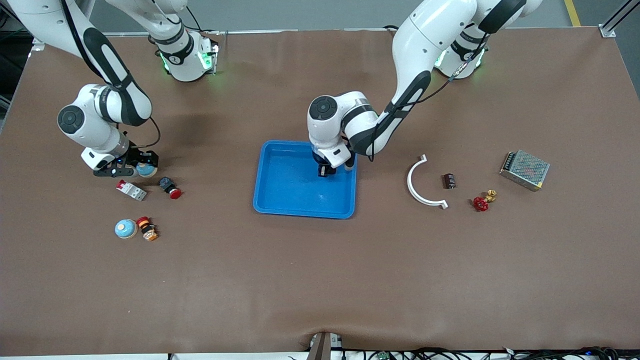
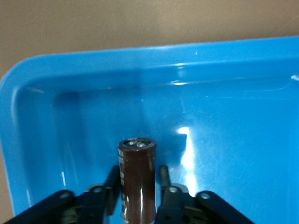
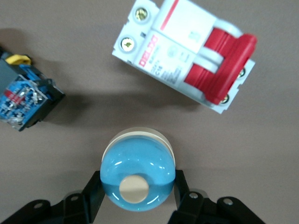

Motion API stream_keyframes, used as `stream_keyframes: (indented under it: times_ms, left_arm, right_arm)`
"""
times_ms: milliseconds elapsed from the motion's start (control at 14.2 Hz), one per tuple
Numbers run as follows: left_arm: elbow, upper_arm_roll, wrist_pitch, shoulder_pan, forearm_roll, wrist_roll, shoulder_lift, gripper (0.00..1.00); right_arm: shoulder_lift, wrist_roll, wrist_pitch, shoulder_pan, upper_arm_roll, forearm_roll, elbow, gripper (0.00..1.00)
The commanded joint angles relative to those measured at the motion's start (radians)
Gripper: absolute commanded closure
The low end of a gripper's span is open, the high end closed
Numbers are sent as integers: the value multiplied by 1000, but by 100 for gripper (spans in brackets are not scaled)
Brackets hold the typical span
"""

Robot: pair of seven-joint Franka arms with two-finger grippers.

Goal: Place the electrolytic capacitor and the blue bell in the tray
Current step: 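Lower the capacitor into the tray while the right gripper grasps the bell, then reach the second capacitor with the left gripper while the right gripper carries the bell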

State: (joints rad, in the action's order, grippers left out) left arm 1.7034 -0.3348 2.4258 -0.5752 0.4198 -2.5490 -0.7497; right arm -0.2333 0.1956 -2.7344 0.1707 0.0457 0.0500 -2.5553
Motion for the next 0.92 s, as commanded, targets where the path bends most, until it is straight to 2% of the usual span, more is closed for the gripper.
stream_keyframes:
  times_ms: [0, 141, 282, 423, 634, 846]
  left_arm:
    - [-8, 5, -51, 34, 25, 47, 47, 0]
    - [-10, -13, -129, 72, 2, 126, 105, 0]
    - [-10, -62, -203, 148, -60, 266, 150, 0]
    - [-8, -117, -295, 240, -110, 442, 185, 0]
    - [-1, -148, -373, 368, -116, 689, 199, 0]
    - [10, -147, -396, 477, -113, 953, 188, 0]
  right_arm:
    - [-14, 30, -10, 3, -3, -9, 3, 82]
    - [-11, 36, -1, 1, -3, -10, 6, 87]
    - [5, 34, 13, -2, -6, -10, 7, 87]
    - [50, 34, 94, -5, -9, -10, 21, 85]
    - [141, 33, 374, -13, -21, -13, 107, 83]
    - [198, 19, 638, -72, -29, -53, 258, 83]
